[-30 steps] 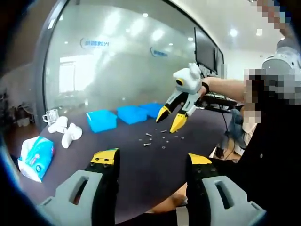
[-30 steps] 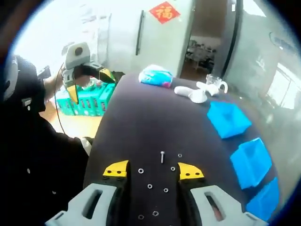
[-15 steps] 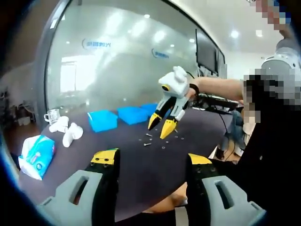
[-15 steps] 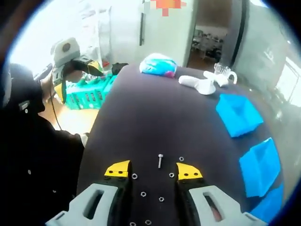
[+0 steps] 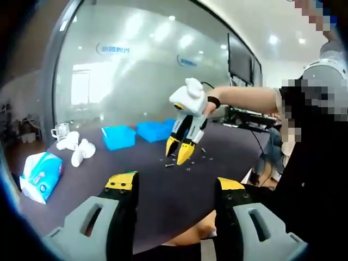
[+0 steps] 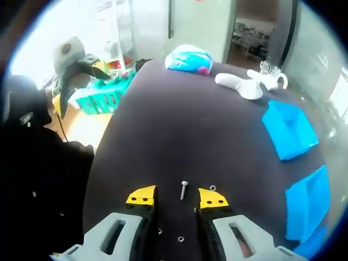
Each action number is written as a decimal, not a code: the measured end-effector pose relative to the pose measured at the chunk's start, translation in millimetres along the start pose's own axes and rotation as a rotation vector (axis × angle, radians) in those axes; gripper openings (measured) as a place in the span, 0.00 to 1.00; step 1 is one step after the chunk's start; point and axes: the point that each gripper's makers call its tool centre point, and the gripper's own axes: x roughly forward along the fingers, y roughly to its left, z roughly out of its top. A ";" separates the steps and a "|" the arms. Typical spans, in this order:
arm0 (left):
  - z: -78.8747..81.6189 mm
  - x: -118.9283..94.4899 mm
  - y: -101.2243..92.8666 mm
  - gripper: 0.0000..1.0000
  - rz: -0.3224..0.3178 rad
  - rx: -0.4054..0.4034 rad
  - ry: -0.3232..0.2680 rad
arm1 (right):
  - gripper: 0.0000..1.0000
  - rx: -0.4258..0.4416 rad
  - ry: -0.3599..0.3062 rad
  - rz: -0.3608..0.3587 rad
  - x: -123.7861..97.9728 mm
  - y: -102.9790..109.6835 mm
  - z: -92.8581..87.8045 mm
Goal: Sort the screws, nuts, and washers into the corresponding bins
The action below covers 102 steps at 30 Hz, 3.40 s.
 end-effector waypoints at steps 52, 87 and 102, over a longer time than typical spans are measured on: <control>-1.9 7.4 9.0 0.52 0.050 -0.059 -0.038 | 0.00 0.221 -0.217 -0.030 -49.4 8.4 8.6; 33.8 28.3 16.8 0.52 0.075 -0.041 -0.120 | 0.00 0.619 -0.852 -0.850 -243.6 26.1 -124.5; 33.7 34.1 22.9 0.52 0.101 -0.055 -0.122 | 0.00 0.755 -0.993 -0.955 -267.1 46.0 -159.1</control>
